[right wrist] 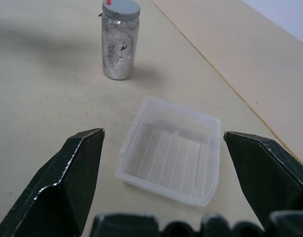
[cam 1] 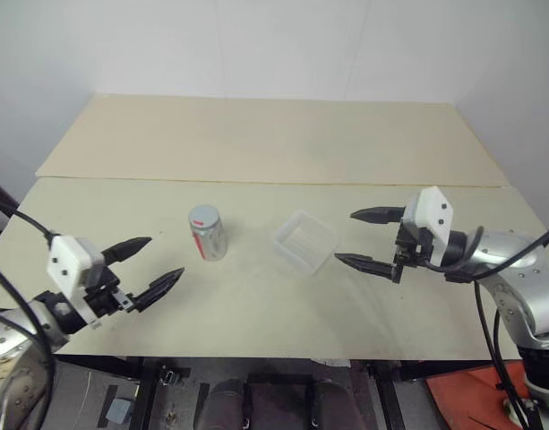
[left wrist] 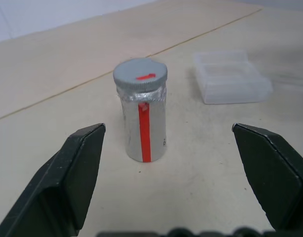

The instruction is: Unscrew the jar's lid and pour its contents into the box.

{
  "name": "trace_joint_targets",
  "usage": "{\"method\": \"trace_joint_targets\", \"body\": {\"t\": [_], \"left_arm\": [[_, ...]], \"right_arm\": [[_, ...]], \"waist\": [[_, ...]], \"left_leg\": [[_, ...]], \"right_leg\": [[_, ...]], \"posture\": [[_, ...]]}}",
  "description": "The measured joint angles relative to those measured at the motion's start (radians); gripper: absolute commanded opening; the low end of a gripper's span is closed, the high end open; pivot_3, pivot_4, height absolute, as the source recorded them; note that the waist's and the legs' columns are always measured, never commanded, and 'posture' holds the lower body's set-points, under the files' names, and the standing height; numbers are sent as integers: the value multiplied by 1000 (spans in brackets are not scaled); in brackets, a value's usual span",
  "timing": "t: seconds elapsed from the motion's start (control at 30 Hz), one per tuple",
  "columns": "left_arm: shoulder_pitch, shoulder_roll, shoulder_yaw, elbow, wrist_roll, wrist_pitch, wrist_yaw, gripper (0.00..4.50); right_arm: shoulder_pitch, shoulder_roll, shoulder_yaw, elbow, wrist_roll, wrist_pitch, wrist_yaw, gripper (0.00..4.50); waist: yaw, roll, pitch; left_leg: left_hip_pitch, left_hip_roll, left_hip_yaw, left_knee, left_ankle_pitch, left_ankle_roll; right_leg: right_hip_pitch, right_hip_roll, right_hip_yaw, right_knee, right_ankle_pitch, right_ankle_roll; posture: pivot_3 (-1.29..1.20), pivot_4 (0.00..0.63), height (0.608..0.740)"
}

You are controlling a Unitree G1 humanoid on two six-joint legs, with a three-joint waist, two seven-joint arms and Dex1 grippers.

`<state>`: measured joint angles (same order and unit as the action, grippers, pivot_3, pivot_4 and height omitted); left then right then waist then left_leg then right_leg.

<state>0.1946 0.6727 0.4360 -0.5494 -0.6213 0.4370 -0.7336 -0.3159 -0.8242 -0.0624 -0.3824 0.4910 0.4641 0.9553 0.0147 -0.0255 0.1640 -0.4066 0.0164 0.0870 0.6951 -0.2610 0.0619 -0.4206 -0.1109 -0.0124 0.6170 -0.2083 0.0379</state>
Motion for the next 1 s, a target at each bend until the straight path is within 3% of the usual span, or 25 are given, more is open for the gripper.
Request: {"method": "trace_joint_targets", "body": {"t": [0.3, 0.77, 0.9, 1.0], "left_arm": [[-189, -177, -187, 176, 169, -114, 142, 4469], [-335, -320, -315, 465, 371, -336, 242, 4469], [-361, -343, -322, 516, 400, -387, 261, 3663], [-377, -358, -331, 541, 410, -412, 266, 2643]], "right_arm": [[-11, -23, -16, -22, 4, 9, -1, 4500], [-21, -31, -24, -66, 4, 30, -13, 4500], [-22, -31, -24, -72, 4, 30, -13, 4500], [-23, -31, -24, -82, 5, 31, -12, 4500]], "waist": [[-4, 0, 0], [-4, 0, 0], [-3, 0, 0], [-3, 0, 0]], "left_leg": [[0, 0, 0, 1, 0, 0], [0, 0, 0, 1, 0, 1], [-1, 0, 0, 1, 0, 1], [-1, 0, 0, 1, 0, 1]], "right_leg": [[0, 0, 0, 1, 0, 0], [-1, 0, 0, 1, 1, 0], [-1, -1, 0, 1, 1, 0], [-1, -1, 0, 1, 1, 0]], "posture": [[0, 150, 740], [0, 150, 740], [0, 150, 740], [0, 150, 740]]}}
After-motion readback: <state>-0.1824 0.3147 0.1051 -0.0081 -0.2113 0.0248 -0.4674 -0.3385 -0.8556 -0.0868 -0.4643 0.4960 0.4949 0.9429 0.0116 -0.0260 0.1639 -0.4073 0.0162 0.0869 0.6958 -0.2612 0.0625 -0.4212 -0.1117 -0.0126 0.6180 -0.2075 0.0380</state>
